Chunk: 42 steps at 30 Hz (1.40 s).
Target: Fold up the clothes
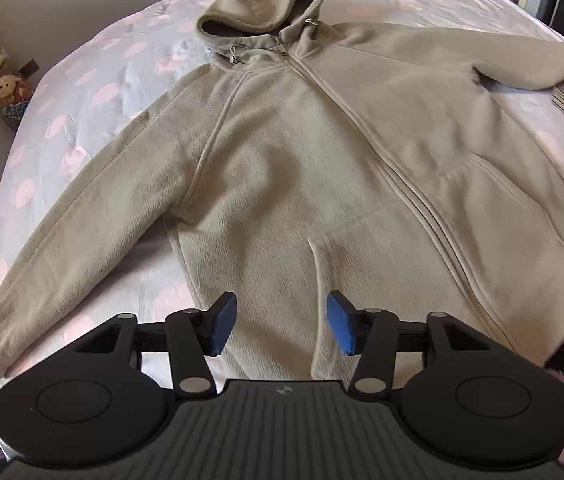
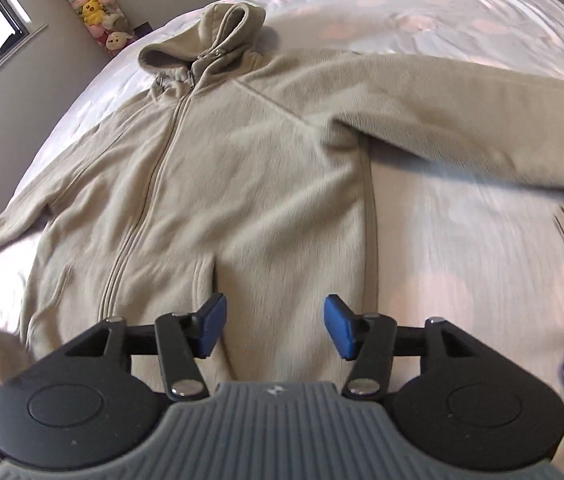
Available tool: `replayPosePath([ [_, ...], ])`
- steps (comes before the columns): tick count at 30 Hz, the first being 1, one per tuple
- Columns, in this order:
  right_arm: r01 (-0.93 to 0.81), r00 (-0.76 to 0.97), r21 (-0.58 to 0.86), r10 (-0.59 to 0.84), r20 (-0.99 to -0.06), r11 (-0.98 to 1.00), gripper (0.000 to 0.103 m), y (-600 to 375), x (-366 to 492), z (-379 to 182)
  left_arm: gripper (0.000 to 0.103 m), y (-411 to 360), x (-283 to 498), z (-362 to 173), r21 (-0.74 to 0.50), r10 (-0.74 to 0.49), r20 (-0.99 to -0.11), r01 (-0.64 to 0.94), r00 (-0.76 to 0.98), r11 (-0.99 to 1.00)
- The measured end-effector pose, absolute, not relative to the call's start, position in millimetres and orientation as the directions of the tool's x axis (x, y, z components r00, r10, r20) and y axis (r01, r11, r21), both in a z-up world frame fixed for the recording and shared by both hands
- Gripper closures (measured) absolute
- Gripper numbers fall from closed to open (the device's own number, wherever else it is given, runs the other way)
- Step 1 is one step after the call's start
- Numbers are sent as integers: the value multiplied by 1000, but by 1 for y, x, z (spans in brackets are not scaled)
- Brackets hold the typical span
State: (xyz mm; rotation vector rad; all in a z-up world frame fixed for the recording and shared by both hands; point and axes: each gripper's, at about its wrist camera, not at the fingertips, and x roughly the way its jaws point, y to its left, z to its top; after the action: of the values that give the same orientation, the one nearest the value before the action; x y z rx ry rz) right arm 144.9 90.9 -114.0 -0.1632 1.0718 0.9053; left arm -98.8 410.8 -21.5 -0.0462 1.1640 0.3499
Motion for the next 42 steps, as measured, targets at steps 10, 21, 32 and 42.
replayPosePath([
  [10, -704, 218, 234, 518, -827, 671, 45, 29, 85, -90, 51, 385, -148, -30, 146, 218, -931, -249, 292, 957],
  [21, -775, 303, 7, 382, -873, 632, 88, 82, 71, -122, 71, 405, -147, -64, 65, 164, -961, -394, 224, 917],
  [32, -777, 429, -22, 505, -749, 629, 95, 42, 59, -42, 93, 385, -170, 14, 136, 291, -893, -410, 344, 902],
  [42, -824, 434, -126, 472, -767, 553, 96, 21, 32, -21, 96, 353, -196, 13, 168, 261, -929, -331, 262, 929],
])
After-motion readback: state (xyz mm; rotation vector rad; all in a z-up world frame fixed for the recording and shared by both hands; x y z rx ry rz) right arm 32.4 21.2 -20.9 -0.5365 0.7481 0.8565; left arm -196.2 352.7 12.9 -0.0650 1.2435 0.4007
